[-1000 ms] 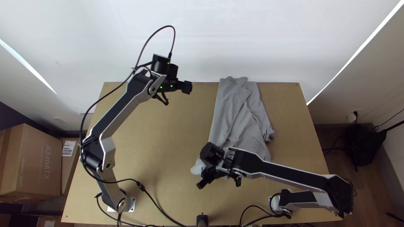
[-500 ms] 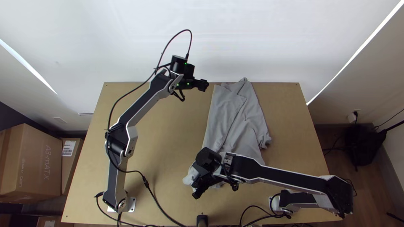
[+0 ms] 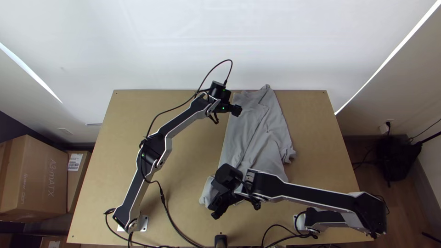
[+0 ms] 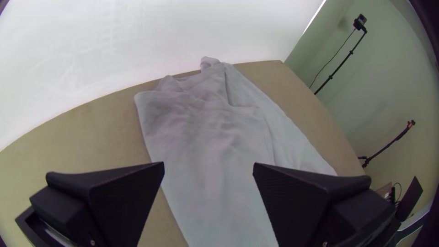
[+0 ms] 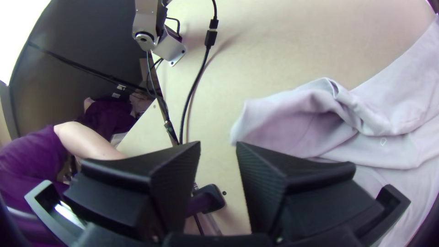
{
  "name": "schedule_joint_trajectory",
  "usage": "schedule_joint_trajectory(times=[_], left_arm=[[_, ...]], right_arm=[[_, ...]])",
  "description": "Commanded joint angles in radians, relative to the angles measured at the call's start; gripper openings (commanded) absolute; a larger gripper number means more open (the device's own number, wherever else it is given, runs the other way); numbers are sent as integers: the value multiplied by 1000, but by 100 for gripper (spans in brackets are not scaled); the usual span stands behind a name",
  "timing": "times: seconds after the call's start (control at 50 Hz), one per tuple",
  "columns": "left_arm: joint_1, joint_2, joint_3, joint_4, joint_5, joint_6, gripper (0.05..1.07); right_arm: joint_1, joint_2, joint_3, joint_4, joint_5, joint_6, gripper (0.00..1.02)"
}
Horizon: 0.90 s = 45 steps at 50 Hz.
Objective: Fold the t-shirt
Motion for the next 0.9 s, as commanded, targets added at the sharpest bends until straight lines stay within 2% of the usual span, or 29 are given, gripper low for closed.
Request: schedule_joint_trajectory(times=[0.0, 0.02, 0.16, 0.32, 0.56, 0.7, 0.88], left_arm=[[-10, 47, 24, 46, 3, -20, 102], [-12, 51, 24, 51, 1, -20, 102], [-23, 79, 24, 75, -11, -17, 102], [-29, 101, 26, 75, -18, 0, 102], [-39, 131, 26, 92, -83, 37, 102], [-49, 145, 27, 92, -94, 56, 102], [-56, 151, 27, 59, -94, 69, 100]], right_arm=[[5, -62, -28, 13, -10, -17, 87], [5, -68, -31, 13, -10, -20, 90], [-8, -123, -37, 13, -8, -50, 91], [-110, -243, 1, 31, -2, -56, 91], [-250, -372, -8, 39, 56, -63, 91], [-311, -415, -6, 39, 112, -58, 91], [-365, -441, -16, 39, 136, -36, 91]])
